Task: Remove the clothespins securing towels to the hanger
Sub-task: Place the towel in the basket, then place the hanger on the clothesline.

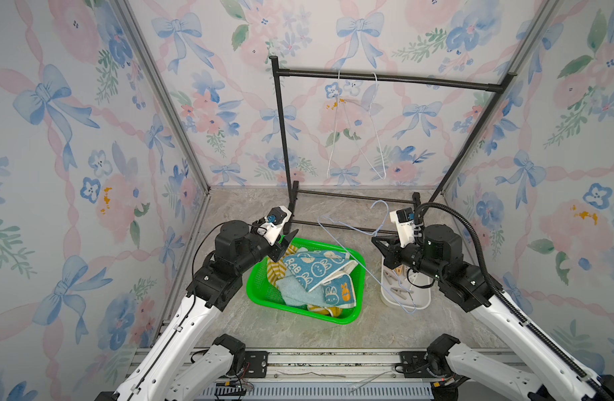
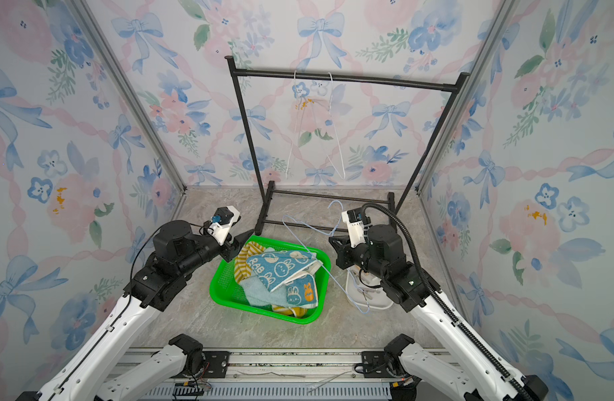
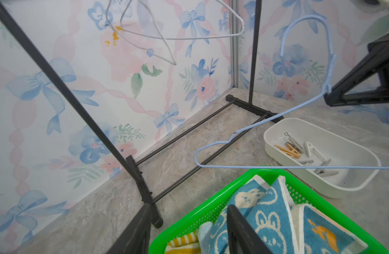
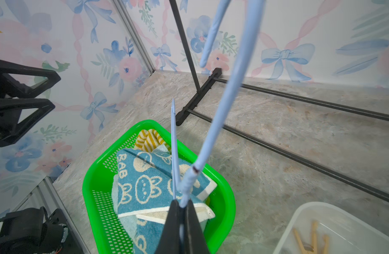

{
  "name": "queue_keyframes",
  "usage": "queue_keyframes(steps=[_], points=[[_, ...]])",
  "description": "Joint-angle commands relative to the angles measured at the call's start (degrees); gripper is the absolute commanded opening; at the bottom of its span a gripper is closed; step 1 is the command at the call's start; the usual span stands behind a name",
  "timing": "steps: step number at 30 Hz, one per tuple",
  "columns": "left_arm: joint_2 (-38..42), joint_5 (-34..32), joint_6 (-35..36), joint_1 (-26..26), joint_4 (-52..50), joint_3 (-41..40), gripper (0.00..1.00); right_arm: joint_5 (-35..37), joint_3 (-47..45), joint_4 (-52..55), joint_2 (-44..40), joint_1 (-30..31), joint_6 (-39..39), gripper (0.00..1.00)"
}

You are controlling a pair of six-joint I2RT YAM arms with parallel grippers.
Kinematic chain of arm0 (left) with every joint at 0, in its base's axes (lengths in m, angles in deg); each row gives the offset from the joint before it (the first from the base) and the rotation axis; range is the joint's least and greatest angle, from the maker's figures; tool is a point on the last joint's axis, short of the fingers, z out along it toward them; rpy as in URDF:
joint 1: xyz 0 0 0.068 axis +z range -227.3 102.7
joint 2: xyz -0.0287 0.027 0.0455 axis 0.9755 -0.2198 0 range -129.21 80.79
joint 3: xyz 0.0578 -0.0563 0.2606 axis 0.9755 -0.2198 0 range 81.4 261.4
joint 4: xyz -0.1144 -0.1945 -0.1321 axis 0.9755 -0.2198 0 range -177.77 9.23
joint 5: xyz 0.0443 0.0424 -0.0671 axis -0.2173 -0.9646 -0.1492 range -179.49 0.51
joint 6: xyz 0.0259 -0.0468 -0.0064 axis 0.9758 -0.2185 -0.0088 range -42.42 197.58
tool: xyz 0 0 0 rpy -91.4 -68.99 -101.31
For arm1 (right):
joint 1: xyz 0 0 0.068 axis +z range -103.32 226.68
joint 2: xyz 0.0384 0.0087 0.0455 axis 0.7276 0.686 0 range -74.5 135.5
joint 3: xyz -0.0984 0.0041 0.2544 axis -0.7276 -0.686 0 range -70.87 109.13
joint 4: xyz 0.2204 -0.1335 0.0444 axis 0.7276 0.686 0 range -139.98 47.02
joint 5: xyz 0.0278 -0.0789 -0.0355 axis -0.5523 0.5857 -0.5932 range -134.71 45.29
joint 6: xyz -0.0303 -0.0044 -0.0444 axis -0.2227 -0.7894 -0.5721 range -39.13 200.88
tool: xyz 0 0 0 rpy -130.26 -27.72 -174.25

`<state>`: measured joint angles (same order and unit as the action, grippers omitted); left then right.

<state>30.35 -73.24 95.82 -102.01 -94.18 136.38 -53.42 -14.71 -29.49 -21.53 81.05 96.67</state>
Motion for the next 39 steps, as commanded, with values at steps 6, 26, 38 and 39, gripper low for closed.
queue_keyframes(steps=[6,26,38,39], points=[[-2.4,13.4,31.4,-3.1,1.1,0.1,0.53,-6.1,3.3,-6.3,5.0,3.6,-1.6,0.0],[-12.1,7.1,40.5,-9.6,1.2,3.2,0.38,-12.3,6.6,-12.0,14.4,9.6,-2.4,0.0],[-13.0,4.0,40.0,-10.1,1.1,3.2,0.12,-15.9,6.3,-16.3,16.3,10.7,-0.1,0.0],[-13.0,4.0,39.9,-10.0,1.1,3.2,0.1,-16.0,6.3,-16.5,16.3,10.7,0.1,0.0]])
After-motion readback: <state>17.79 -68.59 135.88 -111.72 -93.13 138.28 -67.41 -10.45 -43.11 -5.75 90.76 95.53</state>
